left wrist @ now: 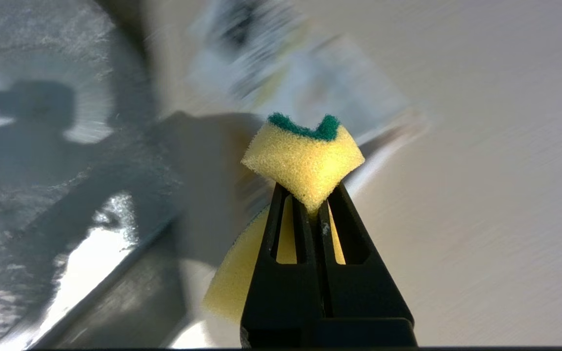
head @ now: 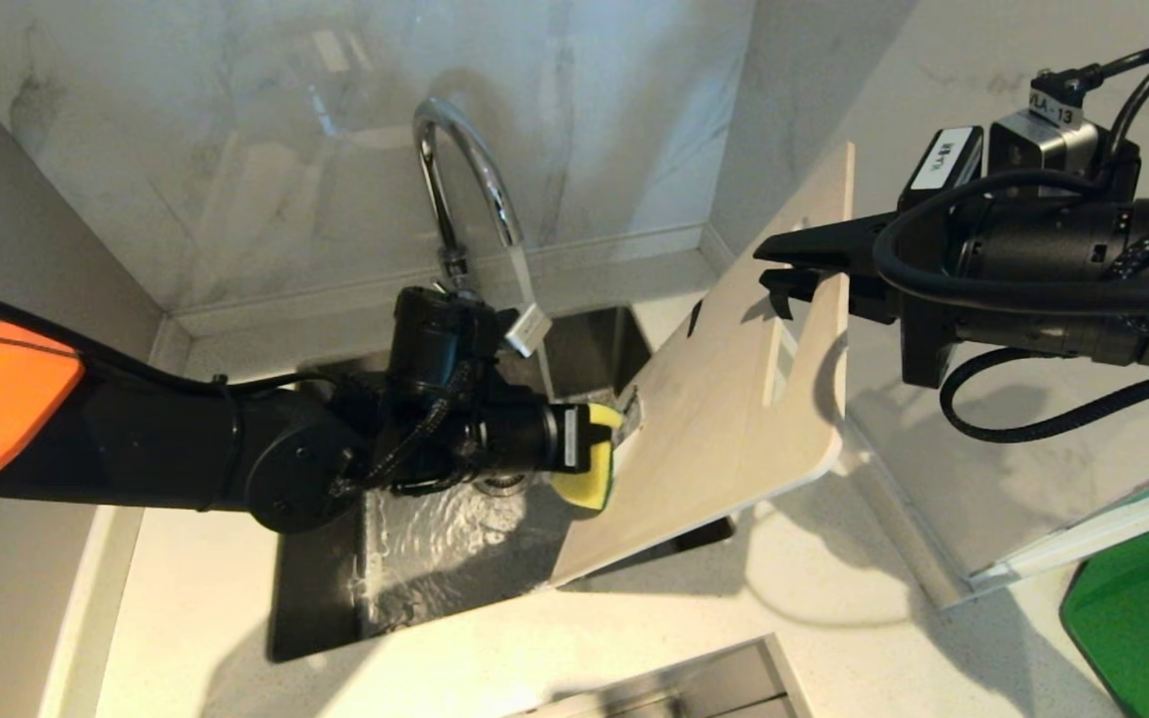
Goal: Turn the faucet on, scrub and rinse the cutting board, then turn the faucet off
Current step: Scrub the cutting board underwater
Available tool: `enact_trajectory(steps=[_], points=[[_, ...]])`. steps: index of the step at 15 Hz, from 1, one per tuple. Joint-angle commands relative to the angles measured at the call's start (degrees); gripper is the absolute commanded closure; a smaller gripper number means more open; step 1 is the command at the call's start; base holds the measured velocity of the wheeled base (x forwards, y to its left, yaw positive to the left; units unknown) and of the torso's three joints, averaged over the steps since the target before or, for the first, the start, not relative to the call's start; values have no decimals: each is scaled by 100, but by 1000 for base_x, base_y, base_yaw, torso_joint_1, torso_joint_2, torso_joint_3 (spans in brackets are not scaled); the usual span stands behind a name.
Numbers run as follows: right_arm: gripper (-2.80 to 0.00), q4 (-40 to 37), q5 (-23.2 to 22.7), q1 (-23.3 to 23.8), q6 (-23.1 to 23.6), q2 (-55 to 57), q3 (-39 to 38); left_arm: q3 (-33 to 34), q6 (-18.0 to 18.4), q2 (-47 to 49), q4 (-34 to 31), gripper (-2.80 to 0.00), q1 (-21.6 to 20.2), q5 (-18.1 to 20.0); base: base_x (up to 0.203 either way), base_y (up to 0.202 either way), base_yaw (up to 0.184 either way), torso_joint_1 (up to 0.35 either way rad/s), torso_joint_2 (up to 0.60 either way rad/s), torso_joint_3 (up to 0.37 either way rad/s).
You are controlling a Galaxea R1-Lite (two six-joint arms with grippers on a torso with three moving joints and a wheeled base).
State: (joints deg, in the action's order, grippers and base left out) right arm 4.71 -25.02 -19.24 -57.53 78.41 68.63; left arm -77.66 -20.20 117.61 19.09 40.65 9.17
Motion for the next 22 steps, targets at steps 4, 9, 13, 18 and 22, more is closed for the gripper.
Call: enact_trajectory(steps=[4,9,13,18,22], points=[[0,-13,-12,-1,-30,-10,-8,1777,267,-710,838,0,-702,113,0,0,0,0,0,0],[0,-5,-21,-1,-39,60,1,1998,384,-1447,818,0,-792,-78,0,0,0,0,0,0],[0,436,-13,-1,-165,344,23,1163,394,-2172,-450,0,-780,-341,0,0,0,0,0,0],[0,1382,-40,2,-939,1243,581,937,394,-2794,-1081,0,-770,-361,0,0,0,0,0,0],[0,1594,-47,13,-954,2046,932,907,394,-3076,-1289,0,-770,-363,0,0,0,0,0,0]])
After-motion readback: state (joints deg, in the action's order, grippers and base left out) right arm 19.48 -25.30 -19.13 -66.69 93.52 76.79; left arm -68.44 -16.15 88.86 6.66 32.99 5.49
